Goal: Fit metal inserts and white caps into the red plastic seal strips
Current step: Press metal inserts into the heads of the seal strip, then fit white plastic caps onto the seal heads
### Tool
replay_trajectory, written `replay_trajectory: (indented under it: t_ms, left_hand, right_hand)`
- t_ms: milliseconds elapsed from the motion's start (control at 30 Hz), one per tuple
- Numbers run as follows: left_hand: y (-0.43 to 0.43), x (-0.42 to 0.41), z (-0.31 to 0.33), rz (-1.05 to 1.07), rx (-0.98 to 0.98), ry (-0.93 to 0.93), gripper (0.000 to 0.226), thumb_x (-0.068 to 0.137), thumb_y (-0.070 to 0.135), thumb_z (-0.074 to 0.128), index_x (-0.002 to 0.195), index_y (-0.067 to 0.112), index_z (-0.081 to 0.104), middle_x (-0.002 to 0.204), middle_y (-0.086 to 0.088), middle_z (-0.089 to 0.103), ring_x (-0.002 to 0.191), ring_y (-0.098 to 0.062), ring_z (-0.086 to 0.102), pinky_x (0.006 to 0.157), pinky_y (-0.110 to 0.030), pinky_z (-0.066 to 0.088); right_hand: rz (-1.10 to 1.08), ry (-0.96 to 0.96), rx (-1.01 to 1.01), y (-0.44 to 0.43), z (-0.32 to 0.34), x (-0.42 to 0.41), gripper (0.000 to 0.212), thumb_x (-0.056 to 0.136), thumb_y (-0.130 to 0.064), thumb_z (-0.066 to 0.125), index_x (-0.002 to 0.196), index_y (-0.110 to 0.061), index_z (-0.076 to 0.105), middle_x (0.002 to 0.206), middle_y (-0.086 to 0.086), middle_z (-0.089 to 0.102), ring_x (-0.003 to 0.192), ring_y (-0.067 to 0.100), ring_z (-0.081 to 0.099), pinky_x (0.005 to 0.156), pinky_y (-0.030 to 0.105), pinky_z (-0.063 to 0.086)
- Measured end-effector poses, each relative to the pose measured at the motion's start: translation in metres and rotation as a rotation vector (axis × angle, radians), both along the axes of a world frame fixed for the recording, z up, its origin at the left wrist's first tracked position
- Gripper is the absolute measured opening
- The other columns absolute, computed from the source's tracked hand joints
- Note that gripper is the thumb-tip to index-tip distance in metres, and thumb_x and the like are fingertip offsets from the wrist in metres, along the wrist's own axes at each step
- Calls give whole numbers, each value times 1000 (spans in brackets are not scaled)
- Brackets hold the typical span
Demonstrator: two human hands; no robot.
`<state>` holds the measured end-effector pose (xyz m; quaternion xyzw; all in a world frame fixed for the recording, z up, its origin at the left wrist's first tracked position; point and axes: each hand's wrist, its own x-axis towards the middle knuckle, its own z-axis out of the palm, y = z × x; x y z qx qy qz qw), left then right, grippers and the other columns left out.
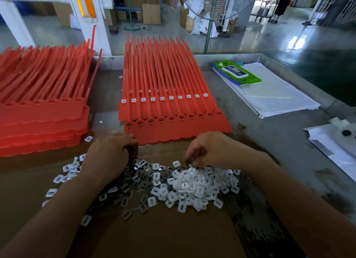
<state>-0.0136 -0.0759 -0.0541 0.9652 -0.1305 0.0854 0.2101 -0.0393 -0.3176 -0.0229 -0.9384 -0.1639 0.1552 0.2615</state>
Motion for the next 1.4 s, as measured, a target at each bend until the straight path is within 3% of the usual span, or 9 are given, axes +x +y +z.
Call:
replay_trajectory:
  t_ms: [200,333,433,600,767,900,1100,1300,1400]
  left_hand:
    - [0,1,0,-2,8,10,41,76,-6,48,107,13,66,122,1,59,117,-19,50,100,-29,33]
    - [0,0,0,-7,8,10,41,77,-6,48,108,13,66,123,2,59,117,-18,50,99,-28,33]
    - [0,0,0,-4,10,10,41,77,-6,48,108,14,66,123,2,58,117,-18,50,99,-28,33]
    - [-1,0,0,-4,-5,1,41,75,-7,48,105,13,67,121,2,60,115,-18,52,96,-27,35]
    - [-1,0,0,0,-16,0,41,75,-7,48,105,13,67,121,2,60,115,-17,52,97,-26,34]
    - [-1,-1,0,-1,-33,-4,41,75,-8,48,104,13,68,120,1,61,114,-18,53,97,-27,35]
    - [-1,-2,1,-5,-39,-3,40,74,-9,50,103,12,68,120,-1,61,113,-20,53,96,-29,36]
    - [-1,-3,3,-37,-38,-18,37,73,-9,53,100,9,70,114,-6,64,106,-25,58,89,-33,42]
    - [0,-4,4,-41,-40,-15,38,73,-9,52,100,10,70,114,-6,64,104,-26,59,87,-34,45]
  right_hand:
    - [26,13,3,2,2,-2,16,81,-11,67,85,-27,70,79,-19,56,69,-11,53,63,0,41]
    - [74,22,-44,2,5,-4,24,83,-12,65,75,-33,55,80,-19,49,70,-16,48,62,2,38]
    - [66,48,-35,-1,5,-4,23,85,-14,62,74,-31,52,82,-17,51,72,-7,50,60,8,40]
    - [-41,-5,88,-3,5,-1,19,86,-16,60,76,-29,52,79,-13,55,73,0,53,65,14,43]
    - [-75,-37,205,8,8,9,15,85,-12,62,84,-27,61,68,-13,57,60,-9,53,57,6,40]
    - [-106,-100,216,25,10,23,18,85,-14,62,77,-30,58,77,-15,59,72,-4,54,63,9,41]
    - [-142,-197,221,56,12,52,4,87,-11,60,87,-12,63,72,-16,53,69,-3,50,66,14,44]
    - [-152,-232,247,93,5,81,10,85,-8,60,87,-7,69,99,3,67,86,8,55,78,23,42]
    - [-186,-218,237,107,-3,91,13,86,-8,59,90,-7,71,102,5,68,93,13,59,79,24,43]
